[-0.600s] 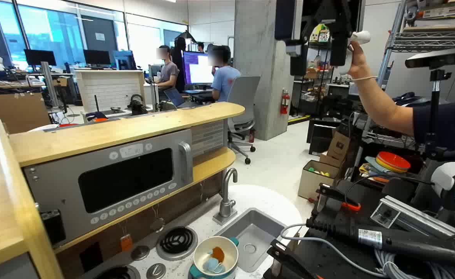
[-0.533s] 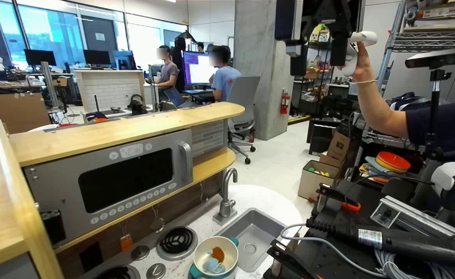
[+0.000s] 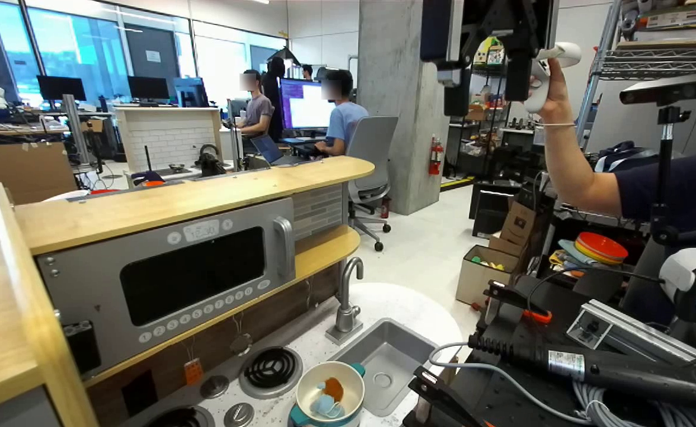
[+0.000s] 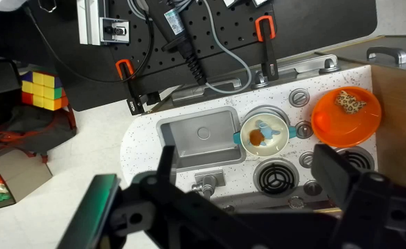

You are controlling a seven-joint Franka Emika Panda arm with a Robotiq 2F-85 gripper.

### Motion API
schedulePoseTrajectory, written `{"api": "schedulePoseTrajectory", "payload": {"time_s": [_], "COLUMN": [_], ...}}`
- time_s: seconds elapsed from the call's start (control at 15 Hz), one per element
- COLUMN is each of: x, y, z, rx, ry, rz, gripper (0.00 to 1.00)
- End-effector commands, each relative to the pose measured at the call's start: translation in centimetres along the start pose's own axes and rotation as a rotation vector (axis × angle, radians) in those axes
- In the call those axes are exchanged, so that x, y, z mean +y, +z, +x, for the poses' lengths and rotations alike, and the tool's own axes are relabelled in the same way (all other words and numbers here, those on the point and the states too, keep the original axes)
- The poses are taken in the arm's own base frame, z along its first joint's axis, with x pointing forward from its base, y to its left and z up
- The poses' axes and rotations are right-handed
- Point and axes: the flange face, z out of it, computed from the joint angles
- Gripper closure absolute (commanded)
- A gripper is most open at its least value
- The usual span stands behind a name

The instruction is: Put the thing in the bowl into the sink

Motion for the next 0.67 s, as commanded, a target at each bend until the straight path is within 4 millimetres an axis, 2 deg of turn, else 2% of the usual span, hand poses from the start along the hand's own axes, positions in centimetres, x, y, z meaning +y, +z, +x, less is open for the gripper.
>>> {"api": "schedulePoseTrajectory", "payload": {"time_s": [0.0,0.27,0.6], "x": [0.0,0.3,-1.2], "y": [0.0,0.8,3.9], "z": [0.0,0.3,0.9], "rx": [-0.001,0.007,-0.006], "ry": [0.0,-0.001,-0.048], "rz": [0.0,-0.012,-0.017], "gripper": [0.0,0.0,0.0]}}
